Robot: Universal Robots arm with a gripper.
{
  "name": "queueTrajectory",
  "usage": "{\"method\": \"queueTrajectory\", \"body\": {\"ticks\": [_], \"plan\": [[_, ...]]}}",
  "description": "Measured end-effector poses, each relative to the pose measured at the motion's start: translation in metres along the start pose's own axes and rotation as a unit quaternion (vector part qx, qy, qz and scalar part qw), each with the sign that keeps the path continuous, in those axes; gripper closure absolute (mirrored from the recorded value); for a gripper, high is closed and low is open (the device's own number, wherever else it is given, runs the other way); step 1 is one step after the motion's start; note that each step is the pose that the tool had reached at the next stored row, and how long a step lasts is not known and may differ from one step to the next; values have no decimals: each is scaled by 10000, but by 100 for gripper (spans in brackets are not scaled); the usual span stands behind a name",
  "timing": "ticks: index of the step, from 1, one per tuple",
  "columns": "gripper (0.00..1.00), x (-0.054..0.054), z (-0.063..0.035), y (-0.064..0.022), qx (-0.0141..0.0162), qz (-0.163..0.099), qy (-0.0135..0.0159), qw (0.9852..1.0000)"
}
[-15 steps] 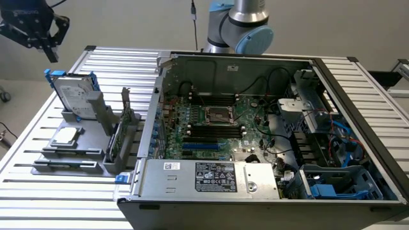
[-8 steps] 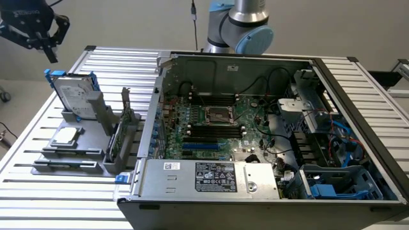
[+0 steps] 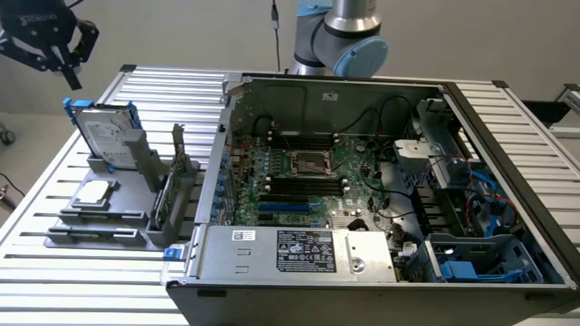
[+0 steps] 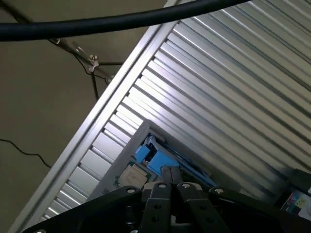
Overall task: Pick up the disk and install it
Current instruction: 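Pick up the disk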
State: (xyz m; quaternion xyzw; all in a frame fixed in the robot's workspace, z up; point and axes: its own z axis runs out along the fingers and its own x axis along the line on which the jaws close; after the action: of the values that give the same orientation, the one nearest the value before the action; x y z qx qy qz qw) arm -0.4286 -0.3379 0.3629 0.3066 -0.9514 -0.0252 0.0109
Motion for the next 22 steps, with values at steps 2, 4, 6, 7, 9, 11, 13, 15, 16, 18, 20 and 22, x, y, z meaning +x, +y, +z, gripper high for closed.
{"method": "queueTrajectory", "body": {"ticks": [2, 4, 6, 7, 9, 11, 13, 15, 16, 18, 20, 22], "plan": [[89, 0, 2, 0, 1, -188, 10, 9998], [89, 0, 4, 0, 2, -367, 20, 9993], [89, 0, 7, 0, 3, -547, 30, 9985], [89, 0, 9, 0, 3, -636, 35, 9980], [89, 0, 14, -1, 4, -823, 45, 9966], [89, 0, 18, -1, 5, -1002, 56, 9949], [89, 0, 22, -1, 6, -1181, 65, 9930], [89, 0, 25, -1, 7, -1364, 75, 9906], [89, 0, 27, -1, 8, -1453, 79, 9894], [89, 0, 29, -1, 8, -1631, 90, 9866], [89, 0, 31, -1, 9, -1808, 100, 9835], [89, -1, 33, -1, 10, -1989, 109, 9800]]}}
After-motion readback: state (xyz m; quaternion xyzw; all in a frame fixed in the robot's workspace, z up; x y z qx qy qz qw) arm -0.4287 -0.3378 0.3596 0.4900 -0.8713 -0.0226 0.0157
